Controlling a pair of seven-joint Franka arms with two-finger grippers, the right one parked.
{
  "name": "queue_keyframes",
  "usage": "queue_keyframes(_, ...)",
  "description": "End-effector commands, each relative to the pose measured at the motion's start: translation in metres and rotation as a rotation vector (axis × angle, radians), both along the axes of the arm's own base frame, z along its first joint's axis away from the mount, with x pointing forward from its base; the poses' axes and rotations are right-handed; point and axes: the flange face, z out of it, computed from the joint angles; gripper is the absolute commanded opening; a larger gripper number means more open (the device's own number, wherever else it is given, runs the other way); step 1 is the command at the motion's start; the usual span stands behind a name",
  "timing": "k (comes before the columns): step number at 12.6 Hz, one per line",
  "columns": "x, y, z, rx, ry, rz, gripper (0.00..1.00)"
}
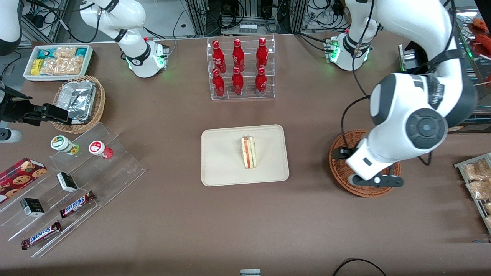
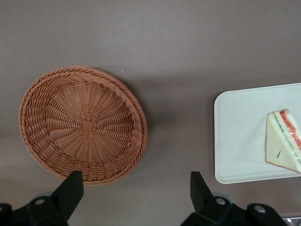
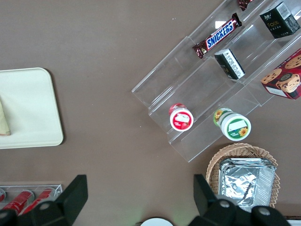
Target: Place sandwich from basket to tray
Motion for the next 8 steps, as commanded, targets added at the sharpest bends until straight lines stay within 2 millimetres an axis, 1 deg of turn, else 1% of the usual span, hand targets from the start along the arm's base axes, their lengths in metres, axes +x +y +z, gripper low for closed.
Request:
queue_keyframes(1,-0.014,0.02,0.01,-0.03,0.006,0.012,1.0)
queue_keyframes(2,-0.014,0.019,0.011,-0.031,0.005,0.012,1.0)
queue_keyframes(5,-0.018,0.02,0.021,-0.039,0.001,0.012,1.0)
queue_keyframes(8,-0.018,0.032,0.029,-0.034,-0.008,0.036,1.0)
